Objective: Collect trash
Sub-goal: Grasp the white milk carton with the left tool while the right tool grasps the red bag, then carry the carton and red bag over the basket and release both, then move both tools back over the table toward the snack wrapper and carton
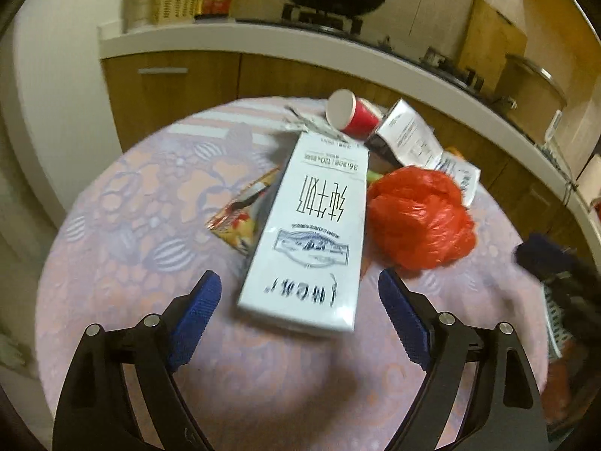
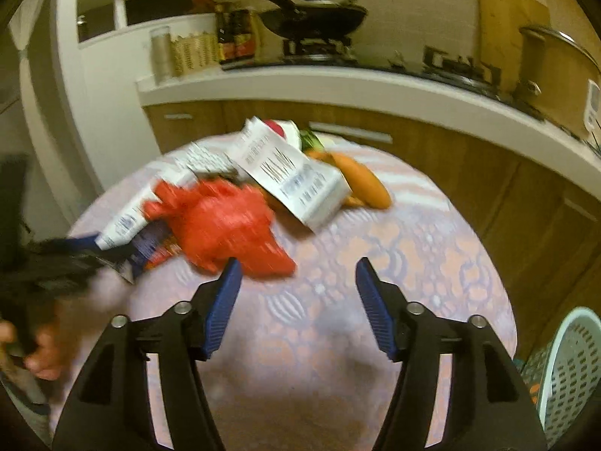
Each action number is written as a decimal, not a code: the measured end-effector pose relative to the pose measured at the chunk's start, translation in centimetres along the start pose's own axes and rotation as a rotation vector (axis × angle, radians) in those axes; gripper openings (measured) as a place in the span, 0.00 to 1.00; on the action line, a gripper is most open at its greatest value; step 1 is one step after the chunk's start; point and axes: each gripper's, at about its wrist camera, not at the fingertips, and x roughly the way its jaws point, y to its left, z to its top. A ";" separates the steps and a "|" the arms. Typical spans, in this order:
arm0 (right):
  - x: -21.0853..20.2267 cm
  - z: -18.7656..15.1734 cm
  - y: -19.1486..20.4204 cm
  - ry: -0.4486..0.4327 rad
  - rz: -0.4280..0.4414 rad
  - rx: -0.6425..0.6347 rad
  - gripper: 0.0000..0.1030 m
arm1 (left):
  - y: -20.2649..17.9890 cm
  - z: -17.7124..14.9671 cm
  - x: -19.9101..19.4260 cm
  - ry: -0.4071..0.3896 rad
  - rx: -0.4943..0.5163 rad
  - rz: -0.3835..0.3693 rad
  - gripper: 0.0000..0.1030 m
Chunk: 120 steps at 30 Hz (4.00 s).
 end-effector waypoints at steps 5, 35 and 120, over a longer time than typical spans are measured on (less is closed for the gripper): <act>0.6 2.1 1.5 -0.005 0.025 -0.046 0.68 | 0.1 0.3 0.7 -0.016 -0.008 0.009 0.56; 7.9 2.5 5.3 0.102 0.198 -0.082 0.40 | 2.0 -0.6 -2.1 -0.160 -0.116 -0.023 0.53; -16.6 -10.2 -24.8 -0.096 -0.303 0.388 0.55 | -32.0 -2.9 -0.4 0.042 0.241 -0.549 0.67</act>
